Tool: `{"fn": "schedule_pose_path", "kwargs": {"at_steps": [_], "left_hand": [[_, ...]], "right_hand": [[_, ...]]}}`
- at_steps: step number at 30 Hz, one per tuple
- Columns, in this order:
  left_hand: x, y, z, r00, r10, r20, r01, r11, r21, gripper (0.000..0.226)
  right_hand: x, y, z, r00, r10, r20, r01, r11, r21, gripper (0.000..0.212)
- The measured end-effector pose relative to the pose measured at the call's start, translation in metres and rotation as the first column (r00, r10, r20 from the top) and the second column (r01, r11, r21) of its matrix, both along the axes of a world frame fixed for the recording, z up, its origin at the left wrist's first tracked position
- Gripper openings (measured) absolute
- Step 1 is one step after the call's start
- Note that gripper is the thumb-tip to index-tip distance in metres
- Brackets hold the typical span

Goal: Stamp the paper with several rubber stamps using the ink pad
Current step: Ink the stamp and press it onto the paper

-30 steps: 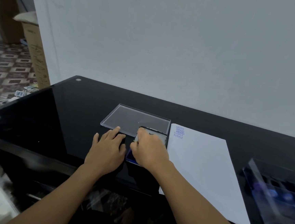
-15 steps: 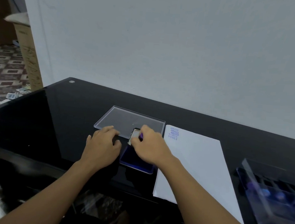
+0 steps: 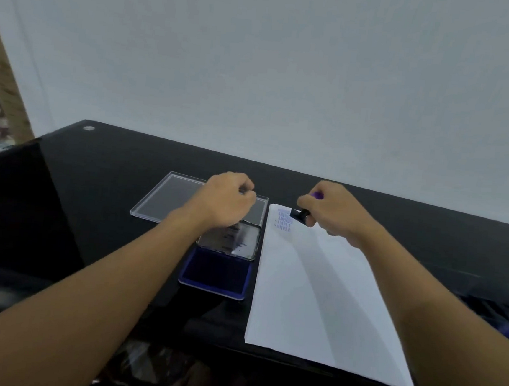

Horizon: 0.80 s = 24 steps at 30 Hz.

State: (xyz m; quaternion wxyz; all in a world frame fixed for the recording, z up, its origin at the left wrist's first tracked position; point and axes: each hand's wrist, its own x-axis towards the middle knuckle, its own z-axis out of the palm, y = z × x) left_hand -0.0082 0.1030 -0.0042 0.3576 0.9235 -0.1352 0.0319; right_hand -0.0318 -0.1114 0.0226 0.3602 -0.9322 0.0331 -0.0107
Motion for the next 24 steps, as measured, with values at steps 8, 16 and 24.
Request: {"fn": "schedule_pose_path", "kwargs": {"at_steps": [8,16,24], "left_hand": [[0.035,-0.029,-0.005,0.985,-0.057,-0.161,0.077,0.990,0.120,0.043],[0.053,-0.040,-0.017,0.963,-0.035,-0.269,0.103,0.964,0.244,0.064],[0.059,-0.044,-0.029,0.966,0.021,-0.258,0.055,0.957,0.284,0.050]], "right_hand": [[0.024,0.001,-0.020,0.998,0.032,-0.050,-0.038,0.993,-0.113,0.019],[0.040,0.011,-0.033,0.989,0.117,-0.091,-0.139,0.945,-0.296,0.021],[0.043,0.014,-0.040,0.984,0.136,-0.114,-0.169,0.920,-0.355,0.020]]}}
